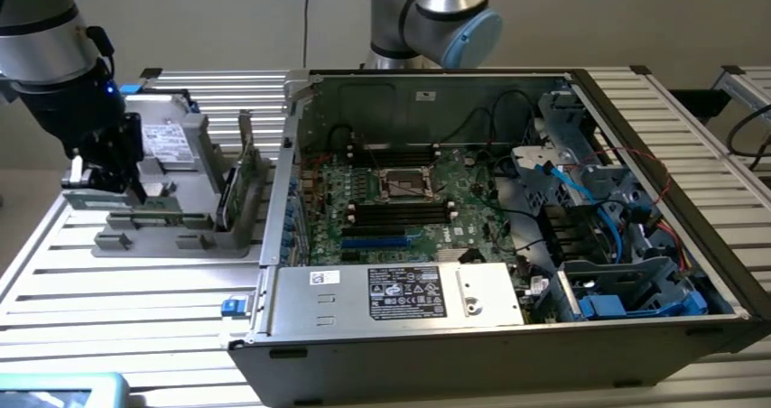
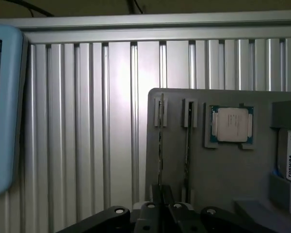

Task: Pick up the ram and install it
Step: 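Pick up the ram and move it above insertion slot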

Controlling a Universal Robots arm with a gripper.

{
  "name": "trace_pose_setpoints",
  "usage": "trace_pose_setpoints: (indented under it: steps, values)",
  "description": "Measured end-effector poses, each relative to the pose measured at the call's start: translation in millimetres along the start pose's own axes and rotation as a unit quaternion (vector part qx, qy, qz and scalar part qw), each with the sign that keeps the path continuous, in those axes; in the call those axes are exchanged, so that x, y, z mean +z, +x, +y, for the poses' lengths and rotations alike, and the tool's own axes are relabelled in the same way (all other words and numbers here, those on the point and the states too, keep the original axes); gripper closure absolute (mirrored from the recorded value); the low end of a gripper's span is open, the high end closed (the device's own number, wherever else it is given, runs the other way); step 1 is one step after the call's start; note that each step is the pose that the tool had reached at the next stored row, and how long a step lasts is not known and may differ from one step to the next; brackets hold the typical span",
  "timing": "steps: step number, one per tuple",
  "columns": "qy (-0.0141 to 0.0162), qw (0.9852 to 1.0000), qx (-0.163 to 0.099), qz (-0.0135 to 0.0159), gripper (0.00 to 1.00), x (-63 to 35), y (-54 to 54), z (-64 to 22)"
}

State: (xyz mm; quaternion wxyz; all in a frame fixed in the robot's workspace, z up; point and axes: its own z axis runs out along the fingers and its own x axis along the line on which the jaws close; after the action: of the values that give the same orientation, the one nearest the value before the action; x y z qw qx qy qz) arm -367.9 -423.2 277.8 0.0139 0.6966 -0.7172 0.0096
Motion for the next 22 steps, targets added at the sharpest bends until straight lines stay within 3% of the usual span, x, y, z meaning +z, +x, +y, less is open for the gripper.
trace_pose_setpoints:
  steps: [3,8,13,22]
  values:
    - [0.0007,1.0000,0.000,0.0019,0.87,-6.9,0.2,-0.6]
    - [0.0008,1.0000,0.000,0.0021,0.87,-16.7,0.4,-8.2]
    - [0.0008,1.0000,0.000,0.0007,0.87,-28.4,0.7,-20.1]
    - [0.0007,1.0000,0.000,-0.0021,0.87,-58.5,1.0,-43.1]
